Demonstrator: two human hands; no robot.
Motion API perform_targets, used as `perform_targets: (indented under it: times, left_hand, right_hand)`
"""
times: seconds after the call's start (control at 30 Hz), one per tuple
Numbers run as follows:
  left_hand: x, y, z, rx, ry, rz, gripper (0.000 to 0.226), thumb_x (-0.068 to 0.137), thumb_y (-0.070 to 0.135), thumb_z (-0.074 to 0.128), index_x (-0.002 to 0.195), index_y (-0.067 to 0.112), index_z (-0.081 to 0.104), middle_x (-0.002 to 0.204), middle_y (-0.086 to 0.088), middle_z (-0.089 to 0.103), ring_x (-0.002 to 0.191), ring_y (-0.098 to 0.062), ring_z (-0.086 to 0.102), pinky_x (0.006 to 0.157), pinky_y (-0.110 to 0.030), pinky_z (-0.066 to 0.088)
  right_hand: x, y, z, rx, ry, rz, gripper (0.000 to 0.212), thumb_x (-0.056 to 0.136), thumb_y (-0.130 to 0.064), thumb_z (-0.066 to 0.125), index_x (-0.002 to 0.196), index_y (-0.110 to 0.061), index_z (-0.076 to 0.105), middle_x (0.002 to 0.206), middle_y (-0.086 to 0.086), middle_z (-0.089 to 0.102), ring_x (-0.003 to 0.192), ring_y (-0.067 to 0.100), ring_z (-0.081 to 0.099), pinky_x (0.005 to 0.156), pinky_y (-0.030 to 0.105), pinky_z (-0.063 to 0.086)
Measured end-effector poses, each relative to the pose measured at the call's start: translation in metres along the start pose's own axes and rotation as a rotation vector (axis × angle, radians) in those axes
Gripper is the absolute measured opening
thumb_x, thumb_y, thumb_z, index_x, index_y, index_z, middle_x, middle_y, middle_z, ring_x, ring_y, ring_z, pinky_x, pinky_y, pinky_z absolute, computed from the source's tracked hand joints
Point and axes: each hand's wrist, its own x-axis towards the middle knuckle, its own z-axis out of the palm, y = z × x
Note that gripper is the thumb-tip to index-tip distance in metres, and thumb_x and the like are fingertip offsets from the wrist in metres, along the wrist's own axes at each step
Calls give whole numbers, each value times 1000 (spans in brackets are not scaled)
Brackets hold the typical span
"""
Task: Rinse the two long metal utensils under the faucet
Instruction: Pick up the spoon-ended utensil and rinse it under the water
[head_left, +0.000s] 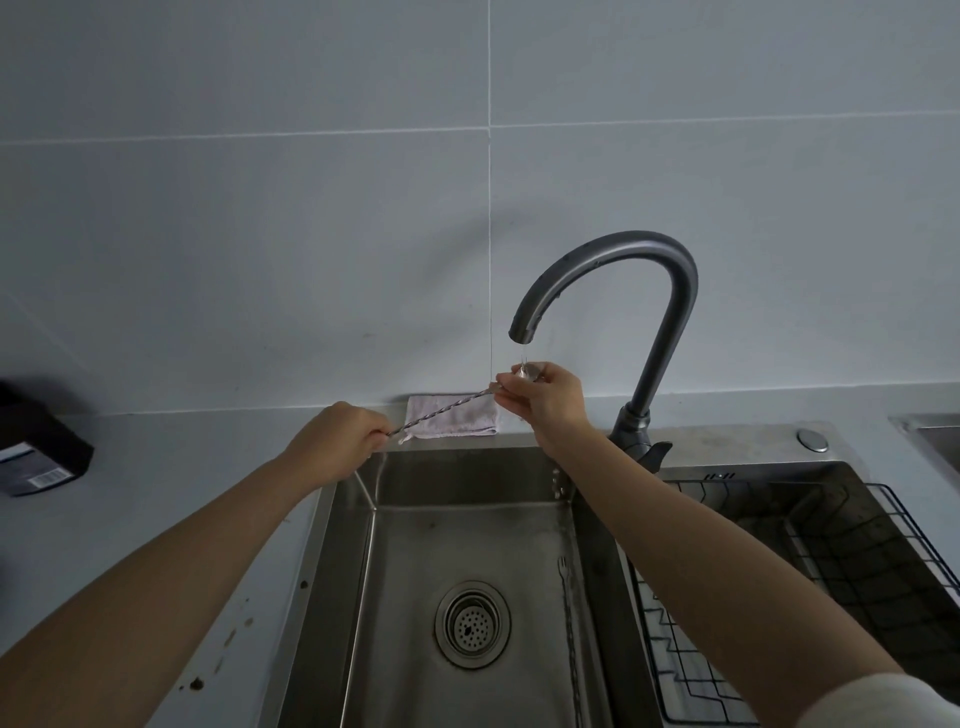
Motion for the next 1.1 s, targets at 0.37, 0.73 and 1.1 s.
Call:
perform_targets:
  times: [0.37, 0.73, 1.1]
  left_hand:
    - [-6, -1, -5, -27, -16, -43, 21, 90, 5, 48, 96, 2, 68, 87, -18, 70, 69, -19, 52, 59, -23, 36]
    - [-4, 0, -6, -55, 13, -29, 18, 88, 5, 53, 93, 2, 70, 82, -17, 71, 65, -19, 53, 61, -24, 40]
    - [-2, 1, -9, -38, 128, -57, 13, 84, 7, 60, 87, 1, 71, 82, -19, 72, 66, -17, 52, 54, -11, 31]
  right_hand:
    - [-3, 5, 2, 0, -41, -63, 18, 93, -5, 50, 77, -7, 59, 76, 10, 65, 60, 14, 69, 68, 23, 58]
    - [-3, 5, 5, 188, -80, 28, 29, 99, -19, 39, 80, -5, 56, 78, 12, 65, 64, 16, 69, 66, 24, 59]
    - [-2, -10, 6, 185, -155, 174, 22, 98, -4, 27, 107, 3, 47, 88, 19, 62, 78, 27, 64, 77, 35, 55]
